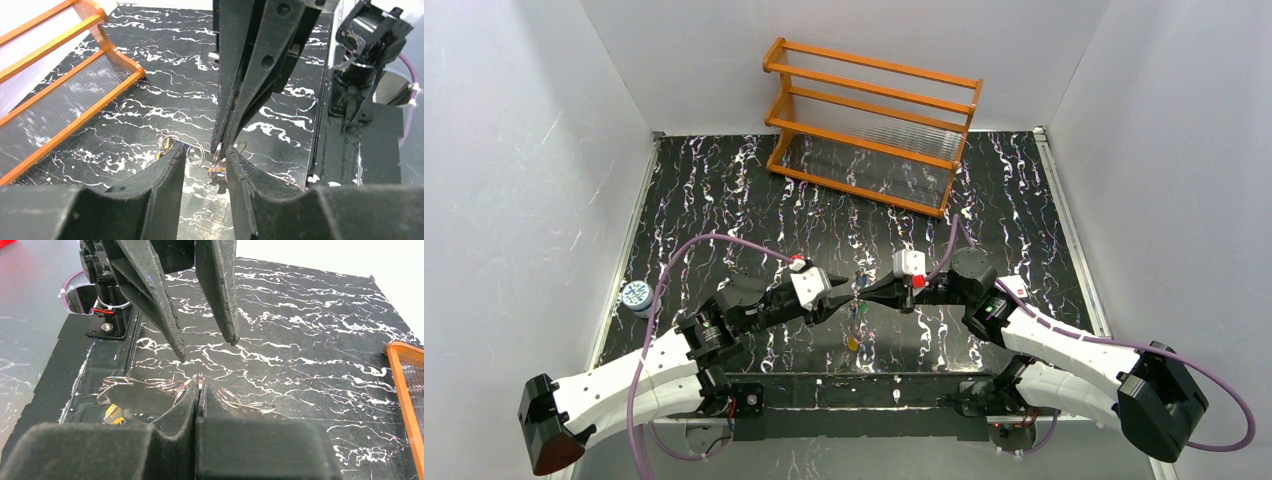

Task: Put the keys on the keyring
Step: Adjust the key on the keyring.

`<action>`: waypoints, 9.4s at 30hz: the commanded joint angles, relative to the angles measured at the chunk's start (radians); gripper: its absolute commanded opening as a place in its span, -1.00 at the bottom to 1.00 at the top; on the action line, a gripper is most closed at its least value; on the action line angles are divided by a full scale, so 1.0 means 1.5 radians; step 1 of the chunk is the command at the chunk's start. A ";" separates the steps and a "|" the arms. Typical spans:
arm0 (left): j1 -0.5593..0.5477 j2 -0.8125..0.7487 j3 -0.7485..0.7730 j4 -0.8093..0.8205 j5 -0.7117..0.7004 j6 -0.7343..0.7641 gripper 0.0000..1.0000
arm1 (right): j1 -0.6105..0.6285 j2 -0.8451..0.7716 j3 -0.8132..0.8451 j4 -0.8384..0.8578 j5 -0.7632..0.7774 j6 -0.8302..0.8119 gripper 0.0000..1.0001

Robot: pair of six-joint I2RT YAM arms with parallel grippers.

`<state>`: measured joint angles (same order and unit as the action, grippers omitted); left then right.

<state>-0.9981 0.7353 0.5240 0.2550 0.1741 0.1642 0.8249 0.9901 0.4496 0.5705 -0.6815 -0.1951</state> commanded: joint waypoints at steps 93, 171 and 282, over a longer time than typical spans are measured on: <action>-0.004 0.072 0.122 -0.230 -0.038 0.024 -1.00 | -0.001 -0.017 0.056 0.014 -0.026 -0.042 -0.04; -0.003 0.125 0.194 -0.305 -0.002 0.046 -1.00 | 0.000 0.067 0.083 -0.031 -0.028 -0.047 -0.68; -0.003 -0.040 -0.050 0.017 0.090 0.021 -1.00 | 0.004 -0.060 -0.016 0.234 -0.078 0.009 -0.97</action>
<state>-0.9970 0.6888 0.4450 0.3408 0.3202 0.1905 0.8204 0.9348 0.3756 0.8165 -0.8124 -0.1860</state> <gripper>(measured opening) 0.007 0.031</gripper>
